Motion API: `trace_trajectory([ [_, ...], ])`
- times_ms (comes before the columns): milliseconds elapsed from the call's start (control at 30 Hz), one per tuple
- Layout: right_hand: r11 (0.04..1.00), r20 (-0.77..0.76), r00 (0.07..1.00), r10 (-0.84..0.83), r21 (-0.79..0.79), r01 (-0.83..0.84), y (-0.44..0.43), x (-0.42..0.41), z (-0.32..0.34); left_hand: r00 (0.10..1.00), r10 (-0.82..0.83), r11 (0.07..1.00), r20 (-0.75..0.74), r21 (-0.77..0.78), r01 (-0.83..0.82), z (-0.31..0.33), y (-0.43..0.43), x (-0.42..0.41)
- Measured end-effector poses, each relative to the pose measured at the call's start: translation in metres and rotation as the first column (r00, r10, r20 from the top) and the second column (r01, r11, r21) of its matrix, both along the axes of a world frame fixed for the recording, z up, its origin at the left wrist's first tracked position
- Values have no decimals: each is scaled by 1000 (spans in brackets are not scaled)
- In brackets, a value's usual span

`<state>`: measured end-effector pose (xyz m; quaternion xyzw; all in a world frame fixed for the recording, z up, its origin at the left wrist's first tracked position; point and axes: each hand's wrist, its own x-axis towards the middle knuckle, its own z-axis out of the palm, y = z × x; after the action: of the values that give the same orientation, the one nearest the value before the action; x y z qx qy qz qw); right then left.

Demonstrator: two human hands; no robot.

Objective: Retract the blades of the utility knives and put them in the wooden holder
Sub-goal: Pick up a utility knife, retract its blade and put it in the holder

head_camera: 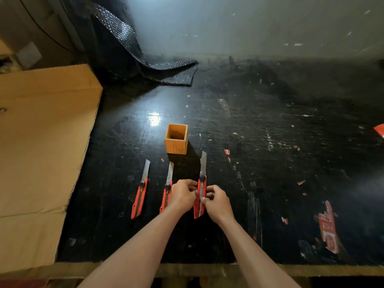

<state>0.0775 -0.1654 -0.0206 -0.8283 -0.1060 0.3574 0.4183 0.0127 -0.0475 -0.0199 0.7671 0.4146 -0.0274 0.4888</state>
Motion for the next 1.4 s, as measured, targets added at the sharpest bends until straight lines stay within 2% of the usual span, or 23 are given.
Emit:
trace_trajectory([
  [300, 968, 119, 993, 22, 244, -51, 32, 23, 71, 961, 96, 976, 260, -215, -39, 68, 44, 6],
  [567, 882, 185, 980, 68, 449, -146, 81, 31, 154, 889, 91, 958, 448, -283, 44, 162, 103, 0],
  [733, 844, 298, 950, 90, 484, -232, 108, 31, 195, 835, 75, 967, 546, -245, 73, 204, 126, -9],
  [867, 840, 460, 888, 7, 479, -254, 129, 34, 222, 796, 63, 968, 602, -232, 99, 230, 132, -13],
  [1100, 876, 618, 786, -14, 387, -288, 152, 37, 255, 751, 53, 979, 659, -181, 89, 254, 142, -14],
  [1400, 846, 620, 783, 44, 394, -360, 158, 35, 251, 712, 137, 958, 689, -274, 81, 258, 165, -8],
])
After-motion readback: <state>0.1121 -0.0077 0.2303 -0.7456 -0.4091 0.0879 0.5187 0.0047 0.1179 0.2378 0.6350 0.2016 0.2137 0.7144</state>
